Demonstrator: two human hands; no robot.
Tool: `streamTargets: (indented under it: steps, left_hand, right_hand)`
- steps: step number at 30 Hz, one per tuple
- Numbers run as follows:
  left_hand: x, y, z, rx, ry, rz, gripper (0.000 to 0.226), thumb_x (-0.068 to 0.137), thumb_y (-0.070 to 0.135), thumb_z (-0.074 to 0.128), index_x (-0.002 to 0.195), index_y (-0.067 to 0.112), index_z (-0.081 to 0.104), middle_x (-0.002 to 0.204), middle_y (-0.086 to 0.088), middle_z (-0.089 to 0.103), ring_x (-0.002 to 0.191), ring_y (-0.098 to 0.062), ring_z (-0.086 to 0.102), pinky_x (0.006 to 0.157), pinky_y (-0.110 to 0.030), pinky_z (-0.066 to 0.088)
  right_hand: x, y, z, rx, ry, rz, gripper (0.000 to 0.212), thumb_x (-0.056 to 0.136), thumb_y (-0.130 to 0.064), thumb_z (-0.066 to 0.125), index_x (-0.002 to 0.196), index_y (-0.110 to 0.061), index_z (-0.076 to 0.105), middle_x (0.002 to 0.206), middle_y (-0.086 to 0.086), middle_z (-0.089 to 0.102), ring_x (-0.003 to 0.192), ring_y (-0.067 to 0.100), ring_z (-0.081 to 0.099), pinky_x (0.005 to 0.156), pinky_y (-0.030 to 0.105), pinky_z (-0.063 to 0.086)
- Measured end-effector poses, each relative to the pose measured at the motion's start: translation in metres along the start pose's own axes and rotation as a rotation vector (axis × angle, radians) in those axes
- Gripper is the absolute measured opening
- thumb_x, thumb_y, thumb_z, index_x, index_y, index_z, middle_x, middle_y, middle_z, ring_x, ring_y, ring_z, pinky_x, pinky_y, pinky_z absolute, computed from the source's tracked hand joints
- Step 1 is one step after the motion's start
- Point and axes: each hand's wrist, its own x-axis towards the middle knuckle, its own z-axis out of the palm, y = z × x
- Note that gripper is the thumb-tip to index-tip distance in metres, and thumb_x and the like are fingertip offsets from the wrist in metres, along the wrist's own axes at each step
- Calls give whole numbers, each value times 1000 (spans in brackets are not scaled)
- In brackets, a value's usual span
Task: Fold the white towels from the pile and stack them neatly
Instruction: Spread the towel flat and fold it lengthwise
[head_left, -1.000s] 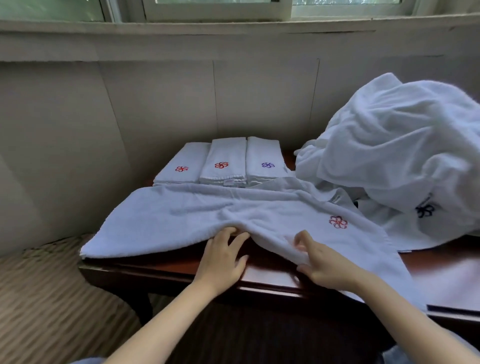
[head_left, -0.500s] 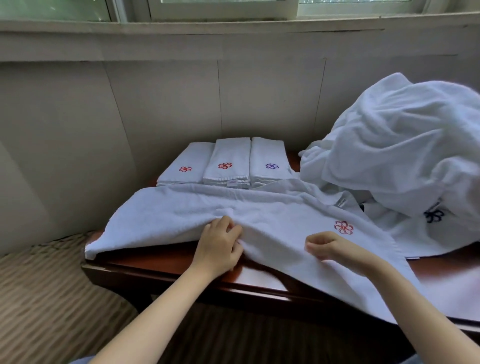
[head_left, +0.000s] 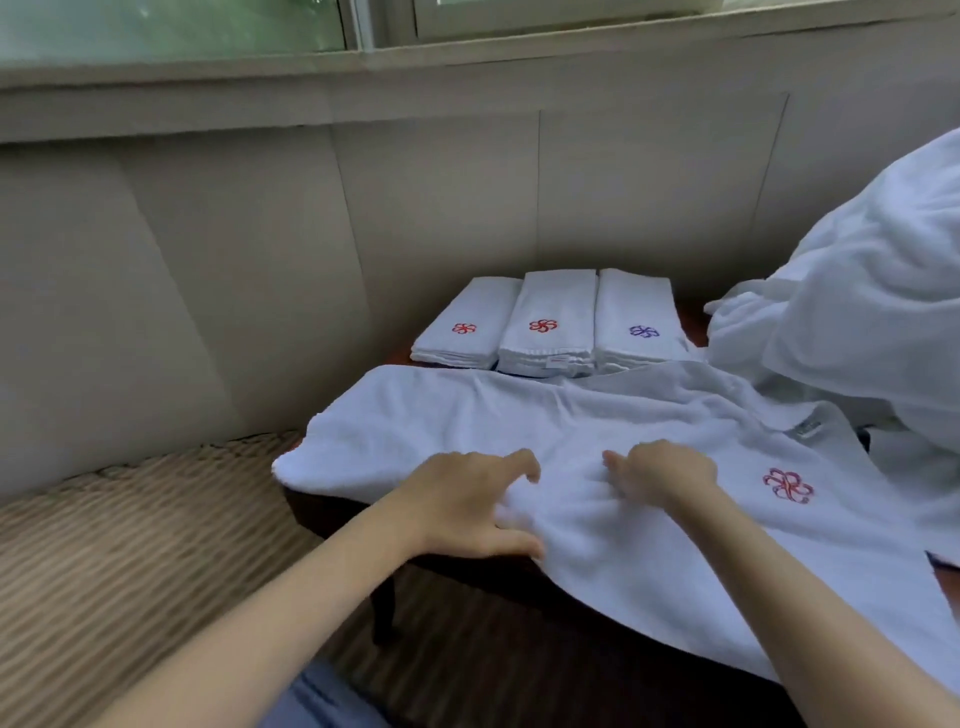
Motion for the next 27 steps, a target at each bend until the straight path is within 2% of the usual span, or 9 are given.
streamTargets:
  steps: [2, 4, 7, 9, 12, 15, 18, 24, 27]
  left_hand:
    - [-9, -9, 4, 262, 167, 96, 43, 70, 24, 73, 110, 23, 56, 89, 3, 63, 73, -19, 62, 51, -26, 39]
    - [-20, -26, 9, 378, 459, 110, 40, 48, -8, 66, 82, 11, 69, 64, -3, 54, 48, -21, 52, 36, -22, 31]
    - [-33, -64, 14, 412, 768, -87, 25, 56, -2, 52, 68, 9, 70, 58, -5, 48, 45, -22, 46, 38, -23, 28]
    - [-39, -85, 19, 387, 758, -312, 24, 48, -9, 60, 64, 8, 67, 63, -8, 50, 50, -27, 50, 43, -26, 31]
    - [-35, -98, 26, 142, 709, -617, 26, 55, -9, 66, 75, 7, 70, 80, -12, 60, 69, -34, 58, 62, -39, 42]
    - [-17, -93, 7, -417, 814, -905, 26, 79, 6, 46, 85, 22, 65, 87, 1, 64, 84, -28, 59, 78, -39, 44]
    - [-3, -85, -13, -790, 959, -847, 29, 84, 4, 35, 89, 20, 58, 82, 5, 61, 86, -23, 56, 74, -34, 43]
    - [-20, -116, -36, 456, 1232, -229, 31, 75, -12, 48, 97, 5, 59, 73, -16, 58, 59, -30, 58, 53, -34, 49]
    - [-42, -151, -39, 539, 1050, -348, 19, 71, -12, 56, 81, 1, 64, 68, -17, 55, 55, -32, 56, 57, -40, 49]
  right_hand:
    - [5, -3, 4, -45, -15, 44, 53, 99, -49, 23, 125, -17, 56, 131, 5, 54, 119, 26, 51, 79, 32, 38]
    - [6, -1, 10, -50, -11, 79, 55, 99, -51, 21, 124, -17, 57, 131, 5, 55, 118, 25, 52, 80, 32, 39]
    - [8, 4, 13, -22, -3, 113, 58, 99, -53, 19, 124, -17, 57, 130, 5, 55, 116, 25, 53, 79, 33, 37]
    - [9, 6, 14, -11, 6, 117, 58, 99, -53, 19, 122, -16, 58, 129, 6, 56, 115, 26, 53, 81, 33, 37]
    - [14, 5, 17, 14, 29, 110, 60, 99, -54, 19, 116, -14, 61, 125, 7, 58, 112, 28, 54, 78, 33, 36]
    - [20, 3, 20, 23, 72, 133, 64, 98, -56, 19, 111, -12, 63, 121, 9, 61, 111, 30, 53, 78, 33, 38]
    - [21, 3, 28, 62, 180, 205, 64, 95, -60, 25, 123, -10, 54, 129, 15, 52, 119, 34, 43, 90, 38, 38]
    - [31, 22, 41, 204, 137, 220, 71, 92, -64, 20, 146, -19, 25, 157, 10, 15, 144, 34, 9, 111, 60, 10]
    - [40, 29, 42, 191, 71, 202, 73, 90, -69, 14, 151, -28, 13, 160, 1, -2, 146, 31, -5, 109, 65, 1]
